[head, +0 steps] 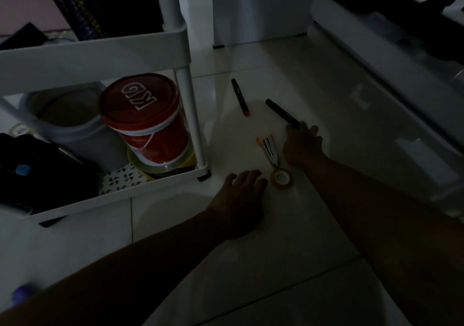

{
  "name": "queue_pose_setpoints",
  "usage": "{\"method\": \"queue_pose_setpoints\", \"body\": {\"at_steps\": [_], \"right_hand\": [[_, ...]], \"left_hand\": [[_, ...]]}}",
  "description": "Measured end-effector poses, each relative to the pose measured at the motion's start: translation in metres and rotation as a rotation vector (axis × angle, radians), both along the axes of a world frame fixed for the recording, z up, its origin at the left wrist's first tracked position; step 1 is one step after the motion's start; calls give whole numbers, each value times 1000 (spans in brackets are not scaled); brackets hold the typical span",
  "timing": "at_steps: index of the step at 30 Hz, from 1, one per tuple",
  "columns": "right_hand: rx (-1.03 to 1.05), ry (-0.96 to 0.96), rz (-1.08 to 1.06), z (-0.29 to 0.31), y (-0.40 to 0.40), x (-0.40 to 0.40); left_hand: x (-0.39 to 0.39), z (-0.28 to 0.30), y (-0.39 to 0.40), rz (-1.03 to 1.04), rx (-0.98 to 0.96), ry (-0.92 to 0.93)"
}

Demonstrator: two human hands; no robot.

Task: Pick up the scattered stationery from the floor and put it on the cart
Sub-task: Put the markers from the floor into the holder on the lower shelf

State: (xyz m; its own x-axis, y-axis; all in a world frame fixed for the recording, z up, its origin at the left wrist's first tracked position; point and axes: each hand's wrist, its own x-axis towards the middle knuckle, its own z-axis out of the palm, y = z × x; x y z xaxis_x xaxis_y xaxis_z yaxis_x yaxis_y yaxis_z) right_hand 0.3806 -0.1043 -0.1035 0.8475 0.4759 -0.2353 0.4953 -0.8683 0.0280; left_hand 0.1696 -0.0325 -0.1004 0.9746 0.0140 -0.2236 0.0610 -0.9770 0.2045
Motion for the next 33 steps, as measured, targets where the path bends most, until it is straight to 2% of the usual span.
{"method": "queue_pose_setpoints", "body": {"at_steps": [4, 8, 12, 18, 21, 23, 29, 33], "right_hand": [[27, -132, 69, 6, 4, -8], [127, -21, 50, 18, 3, -16], [153, -30, 57, 43, -2, -28], [178, -168, 309, 92, -7, -57], [111, -178, 398, 116, -3, -79], [58, -145, 437, 129, -3, -92], [-17, 25, 380, 153, -4, -129], [-89, 120, 449, 160, 10, -155]], "left_hand": [[-9, 0, 6, -2, 2, 19], [-20, 6, 10, -14, 39, 19], [-35, 12, 15, -119, 165, -8], [-49, 27, 25, -250, 266, -44], [-56, 39, 30, -274, 277, -34], [-66, 48, 33, -292, 280, -42], [-114, 68, 60, -330, 299, -79], [-145, 71, 79, -317, 304, 5]]}}
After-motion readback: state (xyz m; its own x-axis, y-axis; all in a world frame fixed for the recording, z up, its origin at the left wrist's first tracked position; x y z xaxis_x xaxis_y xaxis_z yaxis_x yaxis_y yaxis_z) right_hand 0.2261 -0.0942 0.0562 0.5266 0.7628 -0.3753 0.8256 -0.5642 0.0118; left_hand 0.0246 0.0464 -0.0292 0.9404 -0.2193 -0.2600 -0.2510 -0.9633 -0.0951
